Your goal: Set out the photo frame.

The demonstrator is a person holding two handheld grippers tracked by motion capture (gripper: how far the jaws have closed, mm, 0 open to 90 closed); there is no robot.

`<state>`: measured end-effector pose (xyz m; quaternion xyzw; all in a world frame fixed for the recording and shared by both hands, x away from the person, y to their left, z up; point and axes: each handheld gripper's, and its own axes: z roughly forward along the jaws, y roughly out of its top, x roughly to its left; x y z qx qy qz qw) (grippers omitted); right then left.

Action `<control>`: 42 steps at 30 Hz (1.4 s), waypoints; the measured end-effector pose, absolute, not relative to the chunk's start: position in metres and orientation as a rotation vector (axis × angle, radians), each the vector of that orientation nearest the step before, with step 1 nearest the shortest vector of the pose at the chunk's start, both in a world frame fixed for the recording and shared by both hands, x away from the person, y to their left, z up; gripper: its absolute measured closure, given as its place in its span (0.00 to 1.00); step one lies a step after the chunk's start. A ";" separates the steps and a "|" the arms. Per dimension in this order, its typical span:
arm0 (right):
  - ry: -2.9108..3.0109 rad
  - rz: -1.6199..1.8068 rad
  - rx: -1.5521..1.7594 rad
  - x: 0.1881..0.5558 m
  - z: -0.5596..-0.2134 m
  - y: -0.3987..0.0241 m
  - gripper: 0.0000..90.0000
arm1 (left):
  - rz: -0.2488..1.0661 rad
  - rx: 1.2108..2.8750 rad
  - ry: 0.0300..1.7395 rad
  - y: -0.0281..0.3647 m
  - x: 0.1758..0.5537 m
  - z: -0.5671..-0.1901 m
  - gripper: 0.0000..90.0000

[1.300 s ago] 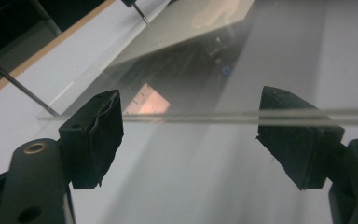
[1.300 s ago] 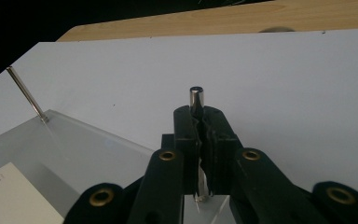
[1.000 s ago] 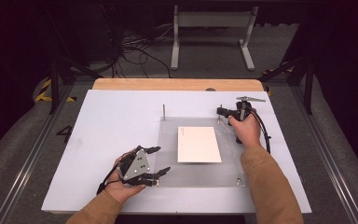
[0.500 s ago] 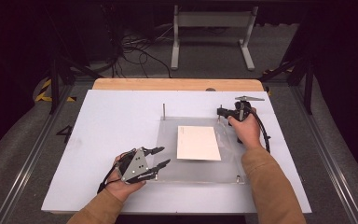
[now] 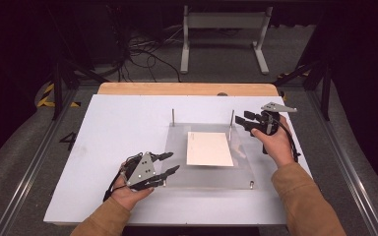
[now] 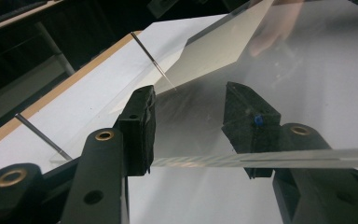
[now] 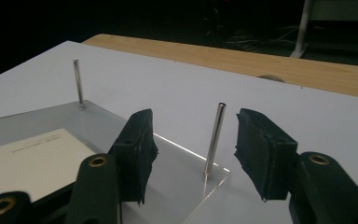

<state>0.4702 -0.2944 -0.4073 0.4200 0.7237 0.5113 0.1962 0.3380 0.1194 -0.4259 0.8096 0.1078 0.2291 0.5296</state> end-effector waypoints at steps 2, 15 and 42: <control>2.025 1.443 1.135 0.459 -0.402 -0.298 0.49 | 0.545 1.936 0.259 0.119 0.338 -0.425 0.59; 2.045 1.449 0.861 0.388 -0.388 -0.324 0.38 | 0.534 1.942 0.283 0.119 0.340 -0.419 0.59; 2.178 1.404 0.435 0.324 -0.405 -0.306 0.32 | 0.520 1.934 0.315 0.120 0.344 -0.412 0.59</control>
